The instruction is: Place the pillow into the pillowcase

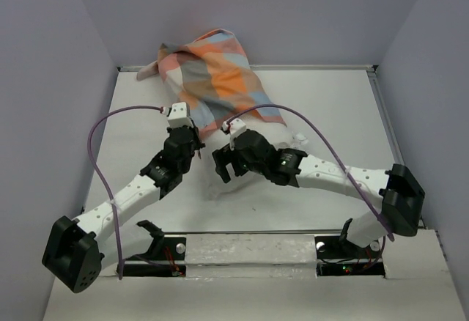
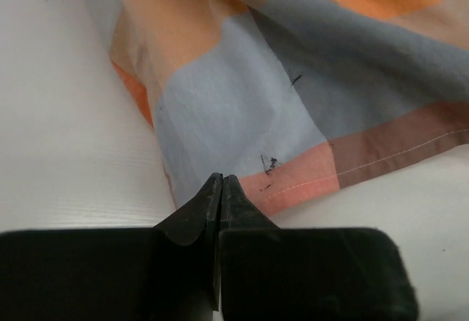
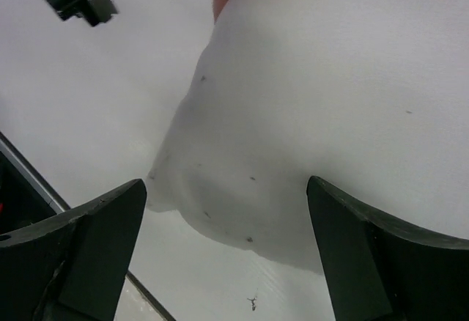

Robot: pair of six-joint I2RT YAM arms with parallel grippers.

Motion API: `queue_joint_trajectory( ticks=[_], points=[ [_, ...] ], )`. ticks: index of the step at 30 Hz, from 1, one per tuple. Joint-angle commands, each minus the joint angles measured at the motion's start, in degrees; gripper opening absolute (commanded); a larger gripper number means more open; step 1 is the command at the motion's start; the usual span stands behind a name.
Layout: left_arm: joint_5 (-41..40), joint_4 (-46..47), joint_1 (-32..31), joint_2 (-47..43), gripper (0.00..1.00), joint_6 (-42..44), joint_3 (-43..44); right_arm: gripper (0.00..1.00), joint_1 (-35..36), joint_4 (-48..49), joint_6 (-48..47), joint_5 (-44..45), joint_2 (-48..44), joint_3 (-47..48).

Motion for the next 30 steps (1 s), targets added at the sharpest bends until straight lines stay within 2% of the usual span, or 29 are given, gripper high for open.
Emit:
queue_joint_trajectory(
  ticks=[1,3,7,8,9,10,11,12,13,14,16,17,22,24,26,30],
  points=[
    [2.46,3.11,0.24,-1.64,0.02,-1.82,-1.84,0.98,5.47,-8.14,-3.02,15.84,6.76,9.24],
    [5.54,3.46,0.24,-3.31,0.0,-2.79,-2.54,0.99,6.17,-9.12,-2.5,18.4,11.15,11.36],
    [6.44,3.38,0.24,-4.99,0.0,-3.41,-4.65,1.0,6.17,-9.82,-1.18,23.85,18.19,13.66],
    [5.83,2.25,0.33,-4.9,0.04,-3.32,-5.44,1.0,6.17,-9.74,-1.0,25.61,19.08,14.18],
    [5.91,1.8,0.33,-4.82,0.12,-3.32,-5.97,0.99,6.17,-9.74,-0.82,26.23,19.7,14.28],
    [6.26,1.88,0.24,-4.73,0.42,-3.32,-6.58,0.95,6.17,-9.65,-0.04,26.67,19.97,14.28],
    [6.61,2.23,0.33,-4.9,0.59,-3.58,-8.24,0.81,5.65,-9.3,0.4,27.2,19.8,13.75],
    [7.22,3.28,0.24,-5.34,0.76,-3.76,-8.95,0.72,5.64,-8.34,0.67,27.38,19.45,13.4],
    [7.49,3.99,0.24,-5.52,0.79,-3.85,-9.57,0.61,5.12,-7.81,0.85,27.47,19.1,13.05],
    [7.93,5.47,0.33,-5.52,0.82,-3.5,-10.53,0.33,5.12,-7.11,1.11,27.99,18.13,12.26],
    [8.98,6.97,0.33,-4.73,0.82,-2.28,-10.63,0.06,4.41,-6.31,1.11,28.09,17.08,11.29],
    [10.46,7.76,0.33,-4.12,0.83,-0.88,-10.2,0.01,3.8,-5.79,1.2,27.82,15.68,9.98],
    [13.63,13.47,0.24,4.04,0.83,3.08,-7.38,0.0,3.27,-0.96,1.11,26.07,9.79,3.93],
    [11.72,13.48,0.33,6.34,0.81,3.27,-5.28,0.0,3.27,-0.33,1.2,25.89,7.94,2.42],
    [8.03,13.75,0.33,8.01,0.75,2.48,-4.13,0.0,3.27,-0.16,1.2,25.89,5.57,0.57],
    [8.02,16.21,0.42,8.36,0.67,2.04,-3.61,0.0,3.27,0.37,1.64,26.06,1.96,-2.42]
  ],
)
